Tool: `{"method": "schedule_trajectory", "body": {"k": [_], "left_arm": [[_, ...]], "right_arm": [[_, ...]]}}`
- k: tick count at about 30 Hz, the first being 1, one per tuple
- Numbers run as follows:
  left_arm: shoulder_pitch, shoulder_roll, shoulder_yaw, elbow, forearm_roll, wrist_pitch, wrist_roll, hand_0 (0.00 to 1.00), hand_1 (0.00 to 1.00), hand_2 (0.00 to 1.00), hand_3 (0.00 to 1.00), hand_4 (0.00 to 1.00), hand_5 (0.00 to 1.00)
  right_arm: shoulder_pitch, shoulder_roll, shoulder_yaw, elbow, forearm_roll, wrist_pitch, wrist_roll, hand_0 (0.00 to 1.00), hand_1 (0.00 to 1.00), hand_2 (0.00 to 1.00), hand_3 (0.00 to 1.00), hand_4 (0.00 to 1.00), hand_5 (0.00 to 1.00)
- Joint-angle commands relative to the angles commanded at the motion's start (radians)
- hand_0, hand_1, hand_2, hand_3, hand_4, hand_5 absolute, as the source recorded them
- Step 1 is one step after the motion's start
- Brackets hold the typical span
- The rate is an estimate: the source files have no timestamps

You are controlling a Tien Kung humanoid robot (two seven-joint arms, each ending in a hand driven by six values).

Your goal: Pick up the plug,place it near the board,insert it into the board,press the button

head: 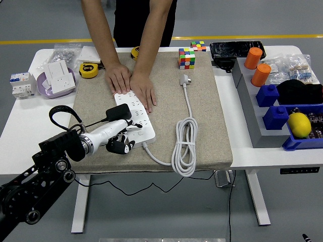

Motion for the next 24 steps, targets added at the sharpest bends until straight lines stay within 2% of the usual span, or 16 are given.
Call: {"method": "schedule_trajectory", "body": {"k": [6,24], "left_arm": [[0.009,0.006,0.006,-0.037,-0.003,-0.007,0.01,0.137,0.012,0.154,0.817,0.494,0.002],[0.014,0.005,0.012,-0.003,0.009,-0.002,0.007,0.137,0.013,0.155,0.799,0.49,0.002]], "right_arm": [[-0.003,0.001,0.001,0.0,-0.003,0.001,0.0,0.835,0.763,0.748,0.769,0.998,0.92],[-0.006,-0.001,-0.001,0.0,-0.002,0.001,0.001,0.834,0.764,0.748,0.77,0.998,0.92]]}}
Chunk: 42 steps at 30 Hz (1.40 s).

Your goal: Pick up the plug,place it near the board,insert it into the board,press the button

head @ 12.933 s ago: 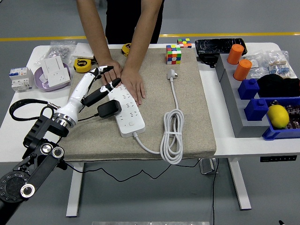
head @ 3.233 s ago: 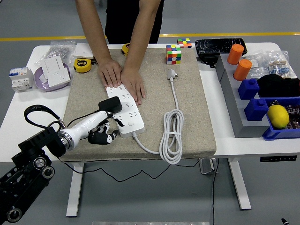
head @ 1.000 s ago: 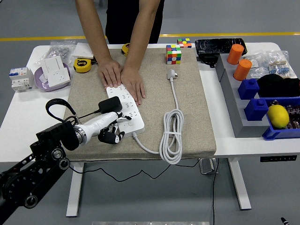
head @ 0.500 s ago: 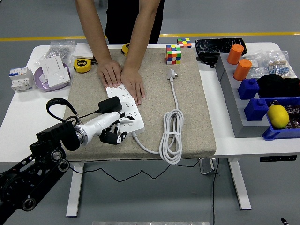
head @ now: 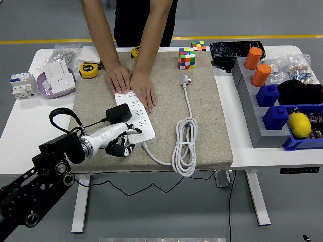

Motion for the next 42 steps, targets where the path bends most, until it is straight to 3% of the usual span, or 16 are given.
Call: {"method": "schedule_trajectory", "body": {"k": [15,21,23,24,25,29,30,33,35,36,41,42], "left_arm": [[-0.007,0.007,0.014,-0.001,0.012,-0.03,0.027,0.141,0.014,0.155,0.744,0.484,0.002],[-0.005,0.01,-0.017,-0.063,0.008,-0.003,-0.001,0.143,0.018,0.157,0.719,0.481,0.002],[-0.005,0.01,-0.037,-0.1,-0.003,0.014,-0.023,0.143,0.018,0.157,0.719,0.481,0.002],[-0.006,0.01,-0.05,-0.118,-0.015,0.027,-0.039,0.225,0.152,0.289,0.655,0.599,0.002],[-0.009,0.009,-0.062,-0.131,-0.036,0.048,-0.06,0.225,0.152,0.289,0.655,0.599,0.002],[-0.041,0.0,-0.091,-0.095,-0.182,0.172,-0.175,0.225,0.152,0.289,0.655,0.599,0.002],[-0.056,-0.006,-0.097,-0.064,-0.232,0.211,-0.21,0.438,0.678,0.623,0.653,0.913,0.086],[-0.093,-0.024,-0.108,0.015,-0.356,0.285,-0.28,0.438,0.678,0.623,0.653,0.913,0.086],[-0.12,-0.037,-0.119,0.068,-0.44,0.303,-0.307,0.438,0.678,0.623,0.653,0.913,0.086],[-0.131,-0.042,-0.124,0.093,-0.479,0.307,-0.314,0.771,0.887,0.861,0.858,0.998,0.175],[-0.194,-0.06,-0.143,0.222,-0.676,0.321,-0.321,0.771,0.887,0.861,0.858,0.998,0.175],[-0.204,-0.062,-0.145,0.248,-0.715,0.319,-0.319,0.886,0.949,0.919,0.905,0.998,0.288]], "right_arm": [[0.002,0.001,0.002,0.0,0.002,-0.001,0.001,0.835,0.764,0.748,0.771,0.998,0.922],[0.005,0.001,0.004,0.0,0.003,-0.001,0.001,0.836,0.764,0.748,0.771,0.998,0.922],[0.005,0.001,0.004,0.0,0.003,-0.001,0.001,0.836,0.764,0.748,0.771,0.998,0.922],[0.005,0.001,0.004,0.0,0.002,-0.001,0.0,0.835,0.764,0.748,0.771,0.998,0.922],[0.005,0.001,0.005,0.0,0.002,-0.001,0.0,0.835,0.764,0.748,0.771,0.998,0.922],[0.005,0.003,0.005,0.0,0.0,-0.001,0.0,0.835,0.764,0.748,0.771,0.998,0.922],[0.005,0.004,0.004,0.0,0.0,-0.001,0.0,0.836,0.764,0.748,0.772,0.998,0.922],[0.006,0.006,0.002,0.0,0.0,0.0,0.001,0.836,0.764,0.748,0.772,0.998,0.922],[0.006,0.006,0.001,0.0,-0.001,0.0,0.001,0.836,0.764,0.748,0.772,0.998,0.922],[0.006,0.006,0.0,0.0,-0.002,0.0,0.0,0.836,0.764,0.748,0.772,0.998,0.924],[0.004,0.004,0.0,0.0,-0.004,0.0,-0.003,0.836,0.764,0.748,0.772,0.998,0.924],[0.003,0.004,0.0,0.0,-0.005,0.0,-0.003,0.836,0.764,0.748,0.772,0.998,0.923]]}}
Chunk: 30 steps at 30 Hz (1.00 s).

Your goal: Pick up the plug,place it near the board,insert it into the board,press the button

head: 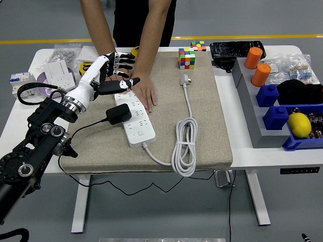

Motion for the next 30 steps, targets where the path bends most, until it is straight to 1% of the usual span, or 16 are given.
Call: {"method": "schedule_trajectory", "body": {"k": [1,2,5,6,9,11,12,14,17,18,20,23,24,27,29,30], "left_arm": [[-0.012,-0.003,-0.002,0.03,-0.046,-0.004,0.005,0.886,0.949,0.919,0.905,0.998,0.288],[-0.024,-0.005,-0.006,0.06,-0.072,-0.006,0.014,0.886,0.949,0.919,0.905,0.998,0.288],[-0.048,-0.005,-0.007,0.148,0.033,-0.033,0.044,0.886,0.949,0.919,0.905,0.998,0.288],[-0.053,-0.003,0.0,0.172,0.077,-0.041,0.052,0.869,0.909,0.855,0.838,0.998,0.24],[-0.058,0.001,0.021,0.215,0.2,-0.062,0.066,0.869,0.909,0.855,0.838,0.998,0.24],[-0.058,0.002,0.034,0.228,0.284,-0.073,0.074,0.869,0.909,0.855,0.838,0.998,0.24],[-0.057,0.003,0.043,0.234,0.323,-0.08,0.077,0.821,0.863,0.806,0.803,0.998,0.232],[-0.055,0.003,0.056,0.239,0.408,-0.088,0.081,0.821,0.863,0.806,0.803,0.998,0.232],[-0.052,0.004,0.072,0.246,0.537,-0.089,0.084,0.821,0.863,0.806,0.803,0.998,0.232],[-0.051,0.004,0.076,0.247,0.583,-0.087,0.084,0.726,0.761,0.722,0.75,0.998,0.225],[-0.049,0.004,0.081,0.247,0.648,-0.083,0.085,0.726,0.761,0.722,0.75,0.998,0.225],[-0.047,0.002,0.085,0.249,0.71,-0.076,0.09,0.726,0.761,0.722,0.75,0.998,0.225],[-0.046,0.001,0.086,0.25,0.722,-0.076,0.094,0.666,0.711,0.693,0.72,0.998,0.22],[-0.043,0.0,0.089,0.252,0.749,-0.065,0.098,0.666,0.711,0.693,0.72,0.998,0.22],[-0.042,0.0,0.09,0.251,0.765,-0.041,0.099,0.666,0.711,0.693,0.72,0.998,0.22],[-0.043,0.0,0.09,0.251,0.768,-0.037,0.1,0.448,0.544,0.566,0.603,0.998,0.195]], "right_arm": [[0.0,0.0,0.0,0.0,-0.001,0.0,-0.001,0.836,0.764,0.748,0.772,0.998,0.923],[0.0,-0.001,-0.001,0.0,0.0,0.0,0.0,0.836,0.764,0.748,0.772,0.998,0.923],[0.004,-0.001,-0.004,0.0,0.002,0.001,0.002,0.836,0.764,0.748,0.772,0.998,0.923],[0.005,-0.001,-0.004,0.0,0.002,0.001,0.002,0.836,0.764,0.748,0.773,0.998,0.922],[0.004,-0.002,-0.003,0.0,0.001,0.001,0.001,0.836,0.764,0.748,0.773,0.998,0.922],[0.003,-0.002,-0.002,0.0,-0.001,0.001,0.0,0.836,0.764,0.748,0.773,0.998,0.922],[0.002,-0.003,-0.001,0.0,-0.001,0.001,-0.001,0.835,0.764,0.748,0.773,0.998,0.923],[0.001,-0.003,-0.001,0.0,-0.001,0.0,-0.001,0.835,0.764,0.748,0.773,0.998,0.923],[0.001,-0.003,-0.002,0.0,0.0,0.001,0.001,0.835,0.764,0.748,0.773,0.998,0.923],[0.001,-0.003,-0.003,0.0,0.0,0.001,0.001,0.836,0.764,0.748,0.773,0.998,0.924],[0.0,-0.002,-0.003,0.0,0.0,0.001,0.002,0.836,0.764,0.748,0.773,0.998,0.924],[-0.001,-0.002,-0.001,0.0,-0.002,0.001,0.001,0.836,0.764,0.748,0.773,0.998,0.924],[-0.002,-0.002,-0.001,0.0,-0.002,0.001,0.001,0.836,0.764,0.748,0.773,0.998,0.924],[-0.003,-0.003,0.0,0.0,-0.003,0.001,0.0,0.836,0.764,0.748,0.773,0.998,0.924],[-0.004,-0.003,0.0,0.0,-0.003,0.001,0.0,0.836,0.764,0.748,0.773,0.998,0.924],[-0.003,-0.003,0.0,0.0,-0.003,0.001,0.0,0.835,0.764,0.749,0.773,0.998,0.924]]}}
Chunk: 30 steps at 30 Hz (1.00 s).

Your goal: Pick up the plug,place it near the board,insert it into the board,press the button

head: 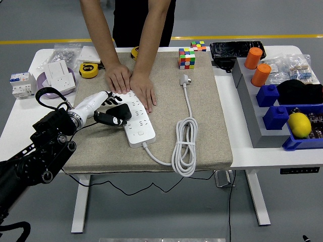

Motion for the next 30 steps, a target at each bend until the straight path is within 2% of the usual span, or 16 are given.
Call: {"method": "schedule_trajectory", "body": {"k": [5,6,11,12,13,23,24,30], "left_arm": [[-0.001,-0.001,-0.001,-0.002,0.017,0.027,0.001,0.448,0.544,0.566,0.603,0.998,0.195],[-0.001,-0.001,-0.001,-0.001,0.022,0.028,0.003,0.382,0.469,0.542,0.578,0.937,0.144],[-0.001,-0.002,0.0,-0.001,0.027,0.013,0.018,0.382,0.469,0.542,0.578,0.937,0.144],[-0.001,-0.002,0.0,-0.002,0.027,0.011,0.018,0.359,0.447,0.541,0.581,0.877,0.128],[-0.002,-0.002,0.0,-0.003,0.03,0.01,0.019,0.359,0.447,0.541,0.581,0.877,0.128],[-0.006,-0.008,0.011,-0.017,0.036,0.017,0.011,0.346,0.436,0.543,0.582,0.849,0.146],[-0.007,-0.008,0.01,-0.018,0.038,0.017,0.012,0.332,0.431,0.543,0.579,0.794,0.145],[-0.01,-0.008,0.01,-0.018,0.047,0.017,0.011,0.332,0.431,0.543,0.579,0.794,0.145]], "right_arm": [[0.001,0.0,0.0,0.0,0.001,0.0,0.0,0.835,0.764,0.749,0.773,0.998,0.924],[0.001,0.0,0.0,0.0,0.001,0.0,0.001,0.834,0.764,0.749,0.774,0.998,0.925],[0.002,-0.001,0.001,0.0,0.001,0.0,0.001,0.834,0.764,0.749,0.774,0.998,0.925],[0.002,-0.001,0.001,0.0,0.001,0.0,0.001,0.835,0.764,0.749,0.774,0.998,0.925],[0.002,-0.001,0.001,0.0,0.001,0.0,0.001,0.835,0.764,0.749,0.774,0.998,0.925],[0.004,-0.002,0.0,0.0,0.004,0.0,0.002,0.835,0.764,0.75,0.773,0.998,0.926],[0.005,-0.002,-0.001,0.0,0.004,0.0,0.002,0.836,0.764,0.75,0.773,0.998,0.925],[0.007,-0.003,-0.001,0.0,0.004,-0.001,0.001,0.836,0.764,0.75,0.773,0.998,0.925]]}}
